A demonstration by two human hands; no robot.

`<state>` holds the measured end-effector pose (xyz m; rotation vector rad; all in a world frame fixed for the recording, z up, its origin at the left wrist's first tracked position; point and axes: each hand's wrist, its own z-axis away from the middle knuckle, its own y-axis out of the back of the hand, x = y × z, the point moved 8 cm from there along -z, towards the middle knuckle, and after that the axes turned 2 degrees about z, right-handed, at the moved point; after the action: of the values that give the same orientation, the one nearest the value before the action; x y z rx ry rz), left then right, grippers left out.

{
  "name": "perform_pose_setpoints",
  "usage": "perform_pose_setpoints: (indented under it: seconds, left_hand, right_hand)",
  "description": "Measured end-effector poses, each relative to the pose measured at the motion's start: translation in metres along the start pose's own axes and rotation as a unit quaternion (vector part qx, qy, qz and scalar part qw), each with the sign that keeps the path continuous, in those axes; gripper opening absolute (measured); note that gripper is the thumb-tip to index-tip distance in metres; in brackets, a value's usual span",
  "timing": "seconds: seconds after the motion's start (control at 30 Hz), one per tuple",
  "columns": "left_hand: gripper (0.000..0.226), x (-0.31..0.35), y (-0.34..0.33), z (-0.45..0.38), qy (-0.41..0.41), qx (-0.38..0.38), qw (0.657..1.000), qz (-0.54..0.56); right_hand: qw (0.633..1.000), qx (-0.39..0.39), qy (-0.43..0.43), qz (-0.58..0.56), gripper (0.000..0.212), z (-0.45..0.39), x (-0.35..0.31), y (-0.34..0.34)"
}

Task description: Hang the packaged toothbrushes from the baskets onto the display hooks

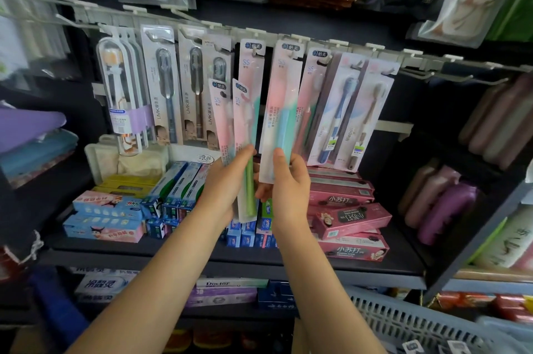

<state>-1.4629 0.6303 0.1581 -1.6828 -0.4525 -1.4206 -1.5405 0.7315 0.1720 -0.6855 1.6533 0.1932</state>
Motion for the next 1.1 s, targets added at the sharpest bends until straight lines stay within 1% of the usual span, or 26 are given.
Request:
perform_pose_setpoints:
  seconds: [0.1,0.23,0.37,0.43,0.6,0.63,0.7,0.77,0.83,0.9,0.93,1.0,1.03,1.1]
  left_hand:
    - [0.025,-0.004,0.004,-0.002,0.004,0.016,1.0,-0.011]
    - [0.031,-0.015,0.009,-0.011,0.024,0.035,0.999,-0.02]
    - [0.03,-0.013,0.01,-0.019,0.008,0.042,0.999,-0.017]
    - [0.027,-0.013,0.01,-0.02,0.002,0.042,0.999,-0.017]
    - [0.036,-0.018,0.016,-0.022,0.003,0.056,0.998,-0.023]
    - [0.036,-0.019,0.018,-0.022,0.001,0.065,0.998,-0.024]
    - [0.036,-0.018,0.021,-0.019,0.002,0.083,0.996,-0.022]
    - [0.034,-0.019,0.023,-0.018,0.001,0.082,0.996,-0.017]
    - [0.04,-0.017,0.025,-0.014,-0.004,0.084,0.996,-0.012]
    - [0.055,-0.016,0.025,-0.011,-0.004,0.081,0.997,-0.009]
    - [0.056,-0.015,0.024,-0.01,-0.006,0.076,0.997,-0.005]
    - [0.046,-0.011,0.02,-0.007,-0.019,0.063,0.998,0.0]
    - [0.043,-0.007,0.017,-0.006,-0.03,0.056,0.998,0.0]
    - [0.039,0.0,0.012,-0.002,-0.05,0.045,0.998,0.006]
  right_hand:
    - [0.999,0.023,-0.042,-0.005,0.032,-0.007,0.02,0.005]
    - [0.993,0.042,-0.113,0.01,0.038,-0.025,0.041,0.01]
    - [0.979,0.048,-0.198,0.008,0.05,-0.053,0.061,0.01]
    - [0.976,0.039,-0.216,-0.008,0.051,-0.067,0.066,0.003]
    - [0.965,0.034,-0.256,-0.042,0.065,-0.089,0.074,-0.009]
    - [0.964,0.031,-0.262,-0.038,0.064,-0.09,0.074,-0.008]
    - [0.963,0.023,-0.268,-0.027,0.052,-0.088,0.074,-0.004]
    - [0.961,0.027,-0.276,-0.02,0.041,-0.078,0.072,0.004]
    - [0.965,0.025,-0.261,-0.001,0.035,-0.062,0.066,0.013]
    - [0.975,-0.019,-0.218,0.02,0.032,-0.046,0.058,0.017]
    - [0.979,-0.055,-0.192,0.035,0.033,-0.036,0.052,0.015]
    - [0.98,-0.126,-0.131,0.079,0.037,-0.018,0.038,0.005]
    - [0.979,-0.147,-0.098,0.097,0.037,-0.012,0.03,0.0]
    - [0.982,-0.149,-0.044,0.11,0.033,-0.009,0.013,-0.004]
